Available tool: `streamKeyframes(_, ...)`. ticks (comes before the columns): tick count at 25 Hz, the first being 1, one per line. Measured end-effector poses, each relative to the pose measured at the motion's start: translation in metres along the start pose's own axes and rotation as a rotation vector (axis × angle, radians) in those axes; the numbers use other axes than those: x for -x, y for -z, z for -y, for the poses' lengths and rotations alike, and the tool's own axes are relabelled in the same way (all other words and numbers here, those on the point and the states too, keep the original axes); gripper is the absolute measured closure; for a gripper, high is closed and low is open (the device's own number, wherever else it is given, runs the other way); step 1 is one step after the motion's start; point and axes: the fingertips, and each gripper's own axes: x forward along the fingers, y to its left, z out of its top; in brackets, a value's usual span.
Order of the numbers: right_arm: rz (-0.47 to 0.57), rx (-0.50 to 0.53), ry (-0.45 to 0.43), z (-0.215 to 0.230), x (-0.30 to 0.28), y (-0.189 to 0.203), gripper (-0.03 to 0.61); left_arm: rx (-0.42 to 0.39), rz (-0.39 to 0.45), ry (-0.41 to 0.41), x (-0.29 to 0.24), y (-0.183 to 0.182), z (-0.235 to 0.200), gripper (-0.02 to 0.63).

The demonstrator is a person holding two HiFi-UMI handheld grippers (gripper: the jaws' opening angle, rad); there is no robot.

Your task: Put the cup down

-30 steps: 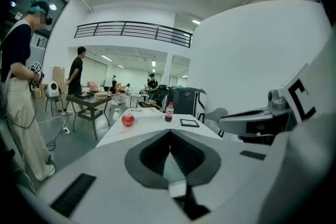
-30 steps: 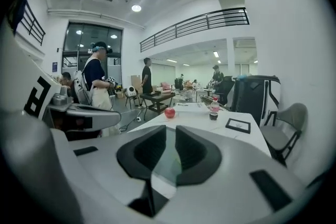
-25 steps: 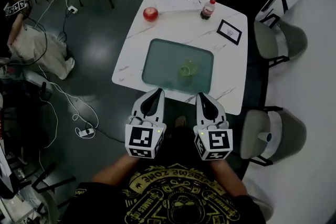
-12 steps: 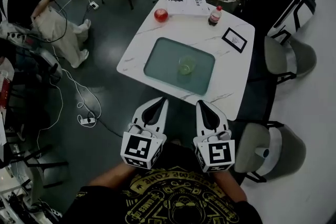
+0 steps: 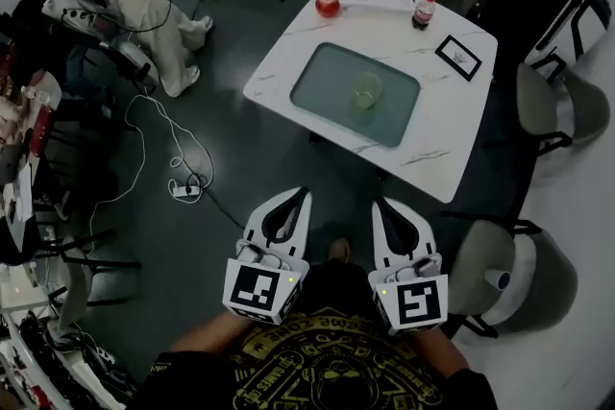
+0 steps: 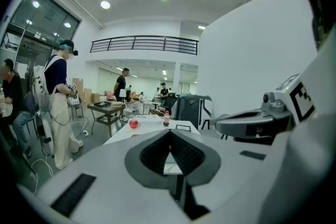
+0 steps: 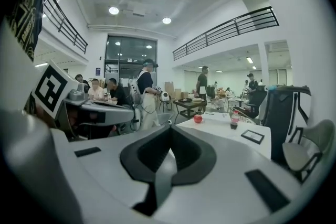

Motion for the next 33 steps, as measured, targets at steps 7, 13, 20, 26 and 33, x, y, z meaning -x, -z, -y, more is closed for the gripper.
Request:
streamKeyframes(7,-0.059,-0.029,0.046,-0.039,0.012,0.032,0.574,0.005,-0.048,0.043,0.025,0.034,-0.008,0.604)
streamKeyframes(13,-0.072,-0.033,0.059,-0.074,0.007,0.042,0.574,-0.001,-0.029,0.099,0.038,0.036,-0.022,0.604)
streamKeyframes(20,-0.049,-0.031,0.088,-0.091,0.006,0.032,0.575,-0.011,-0.008,0.14,0.048,0.029,-0.029,0.604)
streamKeyframes(26,-0.049,-0.009,0.115,-0.094,0.0,0.025,0.575,-0.01,-0.003,0.139,0.052,0.027,-0.039,0.604)
streamKeyframes(33,-0.057,-0.014,0.12,-0.097,-0.004,0.026,0.574,-0.011,-0.003,0.14,0.054,0.028,-0.045,0.604)
